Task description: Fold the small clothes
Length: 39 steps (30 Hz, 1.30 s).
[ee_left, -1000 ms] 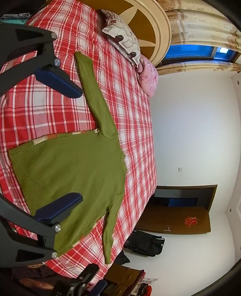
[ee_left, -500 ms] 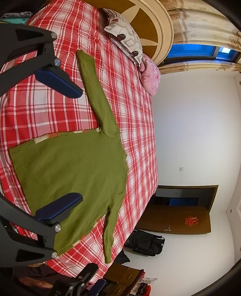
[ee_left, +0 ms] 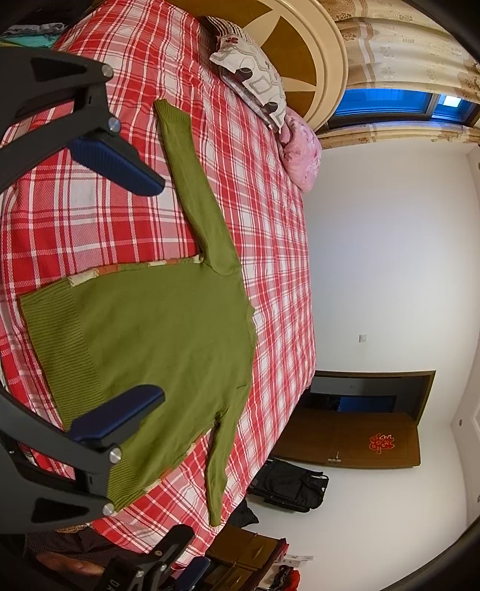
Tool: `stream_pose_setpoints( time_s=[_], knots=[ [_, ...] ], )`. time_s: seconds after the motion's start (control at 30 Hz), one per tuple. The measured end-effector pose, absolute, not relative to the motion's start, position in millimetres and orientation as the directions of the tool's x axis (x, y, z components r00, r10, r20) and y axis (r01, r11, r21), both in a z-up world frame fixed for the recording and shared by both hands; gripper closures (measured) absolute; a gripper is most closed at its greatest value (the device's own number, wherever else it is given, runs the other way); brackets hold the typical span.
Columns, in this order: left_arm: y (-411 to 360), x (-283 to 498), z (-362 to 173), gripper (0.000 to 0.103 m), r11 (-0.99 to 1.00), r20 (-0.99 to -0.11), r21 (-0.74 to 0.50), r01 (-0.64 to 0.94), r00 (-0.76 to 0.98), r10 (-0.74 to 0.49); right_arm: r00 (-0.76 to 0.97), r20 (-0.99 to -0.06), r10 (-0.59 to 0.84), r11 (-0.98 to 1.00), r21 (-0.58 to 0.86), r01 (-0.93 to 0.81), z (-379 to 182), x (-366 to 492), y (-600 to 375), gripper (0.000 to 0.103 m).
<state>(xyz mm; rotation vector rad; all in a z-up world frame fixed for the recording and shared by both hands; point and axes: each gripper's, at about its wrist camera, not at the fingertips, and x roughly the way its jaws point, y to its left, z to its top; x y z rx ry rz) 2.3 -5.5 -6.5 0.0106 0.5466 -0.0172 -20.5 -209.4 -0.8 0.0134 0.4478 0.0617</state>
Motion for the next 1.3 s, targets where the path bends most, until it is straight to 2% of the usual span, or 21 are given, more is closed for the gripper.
stream_pose_setpoints(
  time_s=[1.3],
  knots=[
    [-5.5,1.9,-11.8,0.0,1.0,-0.528,0.002,0.017,0.849,-0.014,0.892,-0.447,0.072,0.997,0.026,-0.067,-6.0,-19.8,-205.7,0.001]
  ],
)
